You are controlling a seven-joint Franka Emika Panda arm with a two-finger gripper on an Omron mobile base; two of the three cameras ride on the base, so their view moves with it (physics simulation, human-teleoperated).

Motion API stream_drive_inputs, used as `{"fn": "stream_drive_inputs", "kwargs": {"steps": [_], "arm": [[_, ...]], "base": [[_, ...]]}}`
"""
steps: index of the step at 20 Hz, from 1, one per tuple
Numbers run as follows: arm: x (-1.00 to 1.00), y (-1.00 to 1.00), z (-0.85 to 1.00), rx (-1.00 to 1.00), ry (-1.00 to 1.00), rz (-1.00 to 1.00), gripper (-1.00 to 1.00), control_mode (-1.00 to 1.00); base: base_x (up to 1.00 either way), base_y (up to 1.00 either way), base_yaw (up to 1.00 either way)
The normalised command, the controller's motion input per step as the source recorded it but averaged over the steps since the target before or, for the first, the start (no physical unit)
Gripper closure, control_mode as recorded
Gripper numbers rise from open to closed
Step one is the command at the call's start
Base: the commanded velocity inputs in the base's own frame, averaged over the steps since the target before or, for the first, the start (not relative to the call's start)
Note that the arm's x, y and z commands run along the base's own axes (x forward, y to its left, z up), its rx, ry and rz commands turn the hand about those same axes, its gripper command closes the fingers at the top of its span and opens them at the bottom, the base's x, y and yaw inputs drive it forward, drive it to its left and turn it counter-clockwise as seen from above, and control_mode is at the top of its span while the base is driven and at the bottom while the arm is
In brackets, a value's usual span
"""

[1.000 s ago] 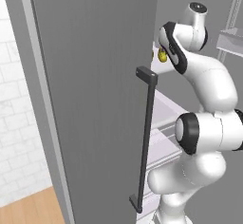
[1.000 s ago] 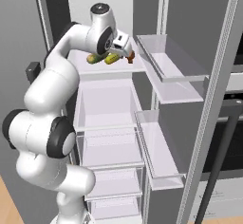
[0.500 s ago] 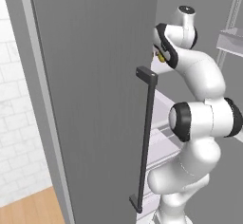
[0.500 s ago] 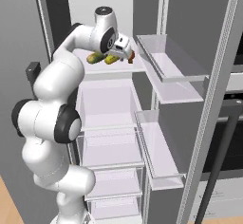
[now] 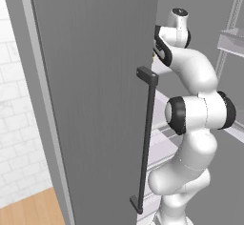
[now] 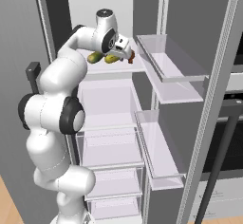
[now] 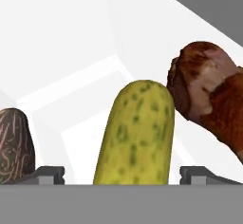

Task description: Place one cucumber and one chicken drumstick in each tupperware on the nearby counter, to pack two identical lunches.

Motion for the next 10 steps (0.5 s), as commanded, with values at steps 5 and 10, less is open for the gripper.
{"fn": "stream_drive_inputs", "kwargs": {"steps": [5, 10], "arm": [[0.02, -0.02, -0.4, 0.02, -0.03, 0.0, 1.0, -1.0], [-0.26, -0.03, -0.05, 0.01, -0.06, 0.0, 1.0, -1.0]], "base": [[0.0, 0.0, 0.0], [0.0, 0.0, 0.0]]}}
